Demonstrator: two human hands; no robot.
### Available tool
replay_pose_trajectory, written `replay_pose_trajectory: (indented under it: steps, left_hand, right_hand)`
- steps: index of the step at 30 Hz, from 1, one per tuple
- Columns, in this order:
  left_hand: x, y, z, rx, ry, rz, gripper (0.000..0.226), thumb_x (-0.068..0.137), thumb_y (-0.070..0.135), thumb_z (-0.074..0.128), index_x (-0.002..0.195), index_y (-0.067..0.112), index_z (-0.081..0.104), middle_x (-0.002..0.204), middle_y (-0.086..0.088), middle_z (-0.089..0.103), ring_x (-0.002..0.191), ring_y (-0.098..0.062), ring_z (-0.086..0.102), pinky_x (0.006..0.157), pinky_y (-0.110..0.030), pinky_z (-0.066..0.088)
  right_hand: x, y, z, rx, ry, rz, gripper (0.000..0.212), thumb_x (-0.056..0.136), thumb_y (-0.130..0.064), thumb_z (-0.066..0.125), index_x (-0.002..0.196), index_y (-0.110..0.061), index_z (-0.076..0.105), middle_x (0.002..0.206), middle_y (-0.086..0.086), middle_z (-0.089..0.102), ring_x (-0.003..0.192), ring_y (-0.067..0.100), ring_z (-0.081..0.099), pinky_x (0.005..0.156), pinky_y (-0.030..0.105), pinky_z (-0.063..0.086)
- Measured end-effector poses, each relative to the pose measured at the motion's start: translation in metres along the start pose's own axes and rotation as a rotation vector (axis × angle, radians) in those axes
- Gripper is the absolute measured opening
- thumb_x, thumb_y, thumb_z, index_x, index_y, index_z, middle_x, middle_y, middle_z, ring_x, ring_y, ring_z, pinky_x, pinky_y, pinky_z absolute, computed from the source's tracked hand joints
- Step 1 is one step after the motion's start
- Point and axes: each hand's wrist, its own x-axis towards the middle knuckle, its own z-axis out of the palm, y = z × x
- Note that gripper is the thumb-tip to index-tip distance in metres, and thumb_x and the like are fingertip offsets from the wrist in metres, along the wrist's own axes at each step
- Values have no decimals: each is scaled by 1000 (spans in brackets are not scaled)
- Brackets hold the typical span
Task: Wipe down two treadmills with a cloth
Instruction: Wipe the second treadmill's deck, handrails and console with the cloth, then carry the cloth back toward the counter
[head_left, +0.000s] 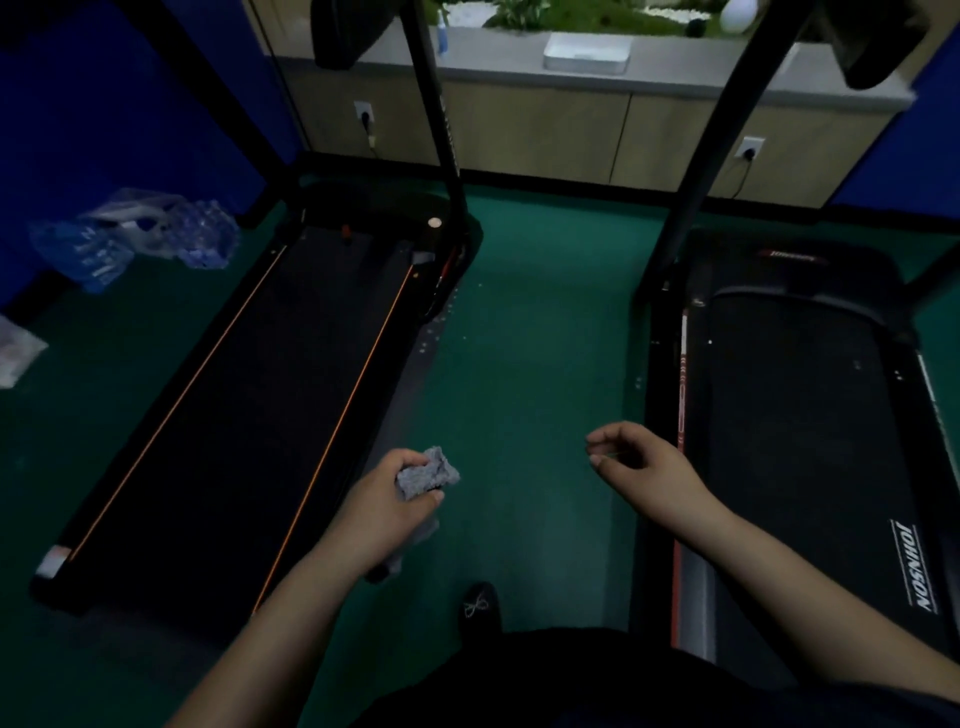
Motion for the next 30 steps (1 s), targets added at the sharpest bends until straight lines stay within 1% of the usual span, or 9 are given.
replay_pose_trajectory:
  steps: [3, 6, 10, 13, 15, 21, 24, 28, 30]
  left_hand:
    - [51, 18, -25, 12, -31, 39, 35, 87, 32, 67, 118, 30, 51, 111, 11, 55, 89, -3, 54, 65, -19, 40]
    - [98, 36, -41, 41, -65, 77, 36, 87, 32, 67, 119, 31, 51, 114, 12, 53, 90, -4, 53, 66, -18, 40]
    - [153, 57, -52, 37, -113, 83, 36, 87, 32, 67, 119, 31, 50, 113, 14, 50, 94, -5, 51, 71, -22, 40]
    - [197, 72, -56, 40, -132, 81, 34, 88, 31, 66, 118, 30, 50, 109, 16, 49, 90, -2, 50, 70, -22, 39]
    - [234, 82, -59, 35, -141, 72, 34, 88, 30, 66, 118, 30, 50, 106, 17, 49, 85, 5, 48, 67, -17, 40]
    - [338, 133, -72, 21, -150, 66, 32, 89, 26, 65, 116, 30, 48, 96, 26, 46, 81, 9, 47, 63, -9, 37]
    - [397, 171, -83, 16, -135, 97, 32, 88, 26, 67, 114, 30, 50, 103, 19, 51, 85, 9, 49, 66, -12, 40]
    - [463, 215, -99, -24, -52, 153, 33, 86, 26, 69, 113, 33, 52, 110, 10, 56, 93, -1, 56, 72, -21, 44]
    - [496, 228, -107, -6, -23, 171, 33, 84, 28, 70, 113, 33, 54, 114, 5, 55, 96, -7, 57, 74, -24, 43]
  right_hand:
    - [39, -24, -1, 8, 59, -12, 20, 85, -14, 66, 88, -33, 62, 91, -9, 67, 91, 15, 65, 83, 24, 49]
    - [70, -35, -3, 22, 111, 4, 18, 85, -12, 67, 91, -29, 63, 93, -8, 68, 92, 14, 64, 84, 19, 48]
    - [107, -34, -9, 23, 131, 85, 16, 85, -13, 67, 95, -25, 65, 94, -6, 69, 94, 13, 64, 89, 27, 50]
    - [147, -30, -18, 4, 131, 123, 16, 85, -14, 67, 93, -28, 64, 93, -7, 69, 94, 11, 65, 89, 28, 51]
    - [184, -30, -28, 11, 135, 134, 16, 86, -14, 67, 93, -28, 64, 93, -7, 69, 94, 11, 65, 87, 26, 50]
    - [305, -43, -62, 28, 158, 127, 14, 86, -12, 67, 97, -20, 65, 94, -5, 68, 93, 10, 64, 78, 12, 45]
    - [371, -59, -88, 34, 183, 108, 15, 85, -11, 67, 94, -22, 65, 92, -6, 68, 90, 12, 64, 77, 11, 44]
    - [446, -81, -116, 45, 193, 68, 21, 85, -10, 67, 87, -30, 62, 89, -8, 67, 86, 12, 63, 82, 18, 46]
    - [479, -91, -125, 43, 199, 56, 21, 85, -10, 67, 88, -30, 62, 89, -8, 67, 83, 10, 63, 79, 13, 46]
